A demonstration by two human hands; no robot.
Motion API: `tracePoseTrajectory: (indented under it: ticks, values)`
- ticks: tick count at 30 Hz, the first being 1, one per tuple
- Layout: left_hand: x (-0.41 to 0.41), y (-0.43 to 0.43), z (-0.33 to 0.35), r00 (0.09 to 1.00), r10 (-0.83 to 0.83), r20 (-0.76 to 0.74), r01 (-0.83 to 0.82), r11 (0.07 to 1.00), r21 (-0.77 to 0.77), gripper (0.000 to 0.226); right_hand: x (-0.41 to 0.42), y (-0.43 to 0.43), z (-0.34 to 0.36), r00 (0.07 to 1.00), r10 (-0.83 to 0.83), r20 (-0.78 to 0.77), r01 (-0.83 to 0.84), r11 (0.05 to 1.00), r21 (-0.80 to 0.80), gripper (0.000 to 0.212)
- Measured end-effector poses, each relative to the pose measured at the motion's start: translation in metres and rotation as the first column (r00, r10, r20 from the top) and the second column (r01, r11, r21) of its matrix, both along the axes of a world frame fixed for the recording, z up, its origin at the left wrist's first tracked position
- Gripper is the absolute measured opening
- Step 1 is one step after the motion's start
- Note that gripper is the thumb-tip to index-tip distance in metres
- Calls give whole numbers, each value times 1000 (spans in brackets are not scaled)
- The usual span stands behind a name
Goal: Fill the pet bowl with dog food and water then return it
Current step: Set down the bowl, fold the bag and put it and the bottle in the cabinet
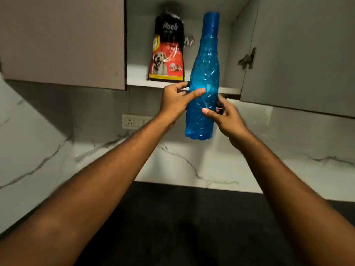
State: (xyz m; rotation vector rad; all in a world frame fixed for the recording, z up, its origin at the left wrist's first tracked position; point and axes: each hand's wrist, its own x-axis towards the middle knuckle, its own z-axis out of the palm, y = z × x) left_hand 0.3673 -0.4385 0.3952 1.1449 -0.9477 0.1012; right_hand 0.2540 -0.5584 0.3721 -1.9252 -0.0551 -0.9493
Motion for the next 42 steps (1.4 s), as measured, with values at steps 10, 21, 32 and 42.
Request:
tracePoseTrajectory:
  ticks: [10, 21, 32, 42]
  values:
    - [74, -32, 100, 956, -77, 283, 65, 997, 51, 63, 54, -32, 114, 996, -41, 84, 52, 990, -134, 43]
    - [156, -98, 151, 937, -134, 324, 104, 989, 109, 54, 127, -77, 157, 985, -158, 72, 165, 981, -101, 37]
    - [193, -133, 150, 947, -96, 306, 41, 982, 182, 68, 177, -118, 153, 980, -195, -29, 191, 975, -116, 45]
    - [208, -157, 163, 921, -87, 380, -101, 888, 449, 63, 206, -154, 164, 937, -308, -163, 279, 944, -177, 48]
